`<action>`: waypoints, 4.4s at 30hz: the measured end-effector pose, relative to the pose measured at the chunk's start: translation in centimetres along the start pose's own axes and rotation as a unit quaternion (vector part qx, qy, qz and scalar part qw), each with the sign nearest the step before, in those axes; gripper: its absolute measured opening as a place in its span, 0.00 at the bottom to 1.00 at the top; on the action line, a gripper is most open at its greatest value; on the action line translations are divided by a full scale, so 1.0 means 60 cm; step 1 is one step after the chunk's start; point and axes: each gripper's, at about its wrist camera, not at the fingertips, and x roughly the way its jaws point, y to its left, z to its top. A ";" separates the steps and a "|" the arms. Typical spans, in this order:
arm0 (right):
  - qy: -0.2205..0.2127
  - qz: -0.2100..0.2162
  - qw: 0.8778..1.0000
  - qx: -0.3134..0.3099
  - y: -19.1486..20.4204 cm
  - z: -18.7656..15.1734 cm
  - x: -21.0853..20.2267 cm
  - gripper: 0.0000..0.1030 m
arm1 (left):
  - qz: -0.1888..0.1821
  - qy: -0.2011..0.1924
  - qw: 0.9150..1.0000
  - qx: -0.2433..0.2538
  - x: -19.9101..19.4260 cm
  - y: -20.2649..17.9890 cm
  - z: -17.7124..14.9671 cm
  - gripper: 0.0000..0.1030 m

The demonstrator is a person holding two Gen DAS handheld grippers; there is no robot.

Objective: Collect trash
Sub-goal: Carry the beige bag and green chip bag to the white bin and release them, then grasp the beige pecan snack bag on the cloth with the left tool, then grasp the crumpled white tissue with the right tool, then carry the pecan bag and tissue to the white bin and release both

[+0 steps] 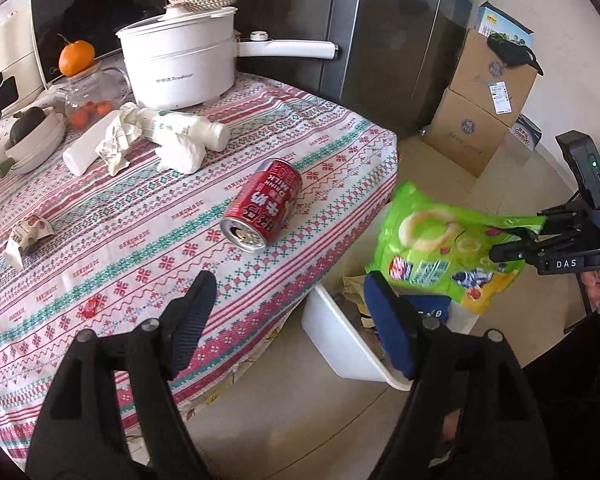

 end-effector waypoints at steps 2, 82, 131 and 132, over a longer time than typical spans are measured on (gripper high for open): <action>0.000 0.001 1.000 0.010 -0.002 0.001 0.001 0.53 | 0.005 0.000 1.000 -0.005 -0.004 0.007 -0.001 0.77; -0.063 0.006 0.998 0.009 0.294 0.408 0.173 0.73 | 0.140 0.068 0.978 -0.138 0.064 0.440 0.019 0.25; -0.163 0.096 0.981 0.042 0.179 0.263 -0.040 0.32 | 0.044 -0.020 0.999 -0.007 -0.022 0.112 0.080 0.25; -0.163 0.094 0.981 0.042 0.174 0.254 -0.044 0.32 | 0.038 -0.016 0.999 0.008 -0.017 0.095 0.076 0.25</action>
